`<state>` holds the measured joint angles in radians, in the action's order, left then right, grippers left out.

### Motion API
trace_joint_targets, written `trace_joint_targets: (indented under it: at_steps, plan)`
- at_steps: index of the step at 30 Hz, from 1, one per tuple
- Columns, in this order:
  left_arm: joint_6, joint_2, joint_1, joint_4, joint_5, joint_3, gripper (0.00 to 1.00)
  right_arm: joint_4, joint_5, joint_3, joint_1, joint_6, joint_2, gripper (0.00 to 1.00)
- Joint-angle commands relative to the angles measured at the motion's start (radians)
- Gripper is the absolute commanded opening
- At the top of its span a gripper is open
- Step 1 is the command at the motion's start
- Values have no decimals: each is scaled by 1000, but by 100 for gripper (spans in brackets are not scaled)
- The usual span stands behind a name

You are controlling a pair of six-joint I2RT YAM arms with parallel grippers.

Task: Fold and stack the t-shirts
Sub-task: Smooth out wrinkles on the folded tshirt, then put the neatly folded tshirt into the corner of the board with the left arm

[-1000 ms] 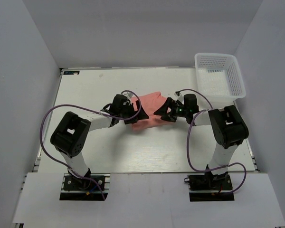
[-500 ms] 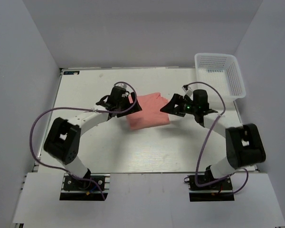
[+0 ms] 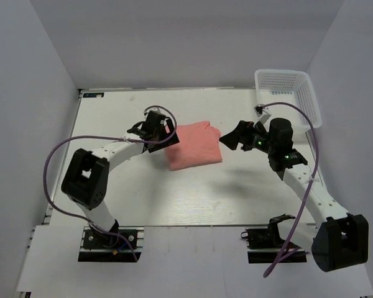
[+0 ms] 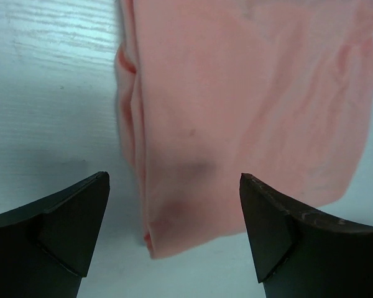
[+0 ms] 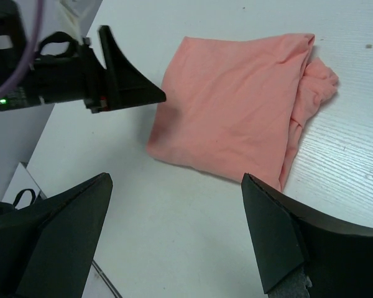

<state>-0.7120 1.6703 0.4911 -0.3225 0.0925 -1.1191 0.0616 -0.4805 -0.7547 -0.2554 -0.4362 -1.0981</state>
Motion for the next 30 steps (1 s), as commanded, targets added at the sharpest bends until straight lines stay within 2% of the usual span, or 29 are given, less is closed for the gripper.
trace_joint_targets:
  at_steps: [1, 4, 10, 15, 16, 18, 20, 22, 25, 26, 28, 30]
  plan:
    - [-9, 26, -2, 16, 9, -27, 95, -57, 36, -8, 4, 47, 73, 90]
    - [-18, 80, -2, -32, 52, -74, 89, -137, 54, -15, 4, 63, 109, 90]
    - [-37, 195, -2, -53, 61, -96, 77, -178, 97, -5, 5, 94, 152, 90]
    - [-26, 244, 10, -52, 61, -125, 54, -212, 143, 17, 2, 116, 172, 90]
    - [-8, 255, 10, -52, 61, -125, 44, -218, 172, 17, 1, 123, 179, 90]
    - [41, 265, 20, -24, 24, -134, 31, -226, 183, 26, 4, 126, 184, 90]
    - [124, 275, 20, -9, -8, -149, 0, -236, 207, 31, 4, 126, 188, 90]
    - [224, 298, 10, -42, -8, -194, 0, -236, 223, 29, 4, 134, 195, 90]
    - [379, 353, -8, -198, 214, -352, 0, -235, 243, 34, 2, 142, 201, 90]
    - [406, 368, -8, -228, 378, -437, 0, -233, 253, 35, 4, 143, 198, 90]
    - [524, 394, -20, -257, 532, -507, 0, -223, 255, 38, 4, 142, 190, 90]
    - [668, 405, -32, -199, 579, -557, 0, -218, 250, 31, 5, 142, 170, 90]
